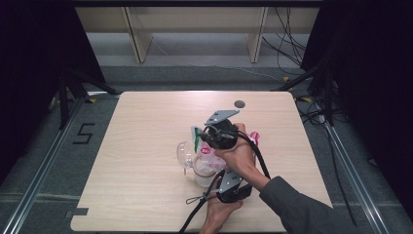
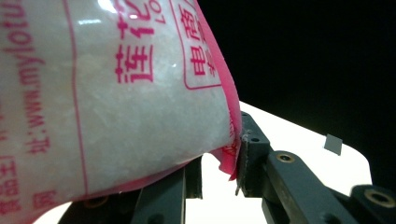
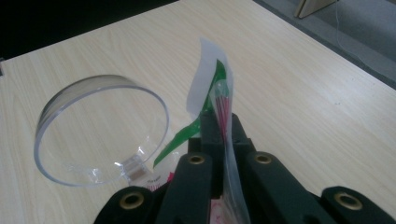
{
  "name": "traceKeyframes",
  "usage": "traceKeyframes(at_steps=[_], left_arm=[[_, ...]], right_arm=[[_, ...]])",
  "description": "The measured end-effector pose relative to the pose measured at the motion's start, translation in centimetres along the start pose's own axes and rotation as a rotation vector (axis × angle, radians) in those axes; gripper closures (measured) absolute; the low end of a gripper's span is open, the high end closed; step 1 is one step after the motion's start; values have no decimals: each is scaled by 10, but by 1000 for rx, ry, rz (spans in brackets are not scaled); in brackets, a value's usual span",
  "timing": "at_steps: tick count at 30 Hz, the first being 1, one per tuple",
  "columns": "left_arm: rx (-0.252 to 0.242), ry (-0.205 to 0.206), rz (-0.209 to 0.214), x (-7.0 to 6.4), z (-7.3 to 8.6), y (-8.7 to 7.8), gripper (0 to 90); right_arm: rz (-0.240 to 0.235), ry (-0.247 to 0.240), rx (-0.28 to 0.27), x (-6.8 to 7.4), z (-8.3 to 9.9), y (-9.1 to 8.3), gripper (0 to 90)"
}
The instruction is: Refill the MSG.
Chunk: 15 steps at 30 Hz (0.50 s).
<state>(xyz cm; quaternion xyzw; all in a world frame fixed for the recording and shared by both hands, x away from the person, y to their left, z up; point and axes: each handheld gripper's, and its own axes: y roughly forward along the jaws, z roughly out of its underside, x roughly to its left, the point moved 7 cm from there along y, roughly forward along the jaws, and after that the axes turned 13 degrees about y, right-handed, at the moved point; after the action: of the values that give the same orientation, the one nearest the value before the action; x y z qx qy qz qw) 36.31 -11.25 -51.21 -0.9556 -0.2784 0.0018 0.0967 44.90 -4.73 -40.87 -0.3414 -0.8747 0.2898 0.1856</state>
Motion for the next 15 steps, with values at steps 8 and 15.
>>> traceKeyframes(at_steps=[8, 15], left_arm=[[10, -2, -7, 0, 0, -2, 748], [7, -3, -2, 0, -1, -2, 747]], right_arm=[[-1, 48, 35, 4, 3, 1, 900], [-6, 17, 15, 2, 1, 2, 900]])
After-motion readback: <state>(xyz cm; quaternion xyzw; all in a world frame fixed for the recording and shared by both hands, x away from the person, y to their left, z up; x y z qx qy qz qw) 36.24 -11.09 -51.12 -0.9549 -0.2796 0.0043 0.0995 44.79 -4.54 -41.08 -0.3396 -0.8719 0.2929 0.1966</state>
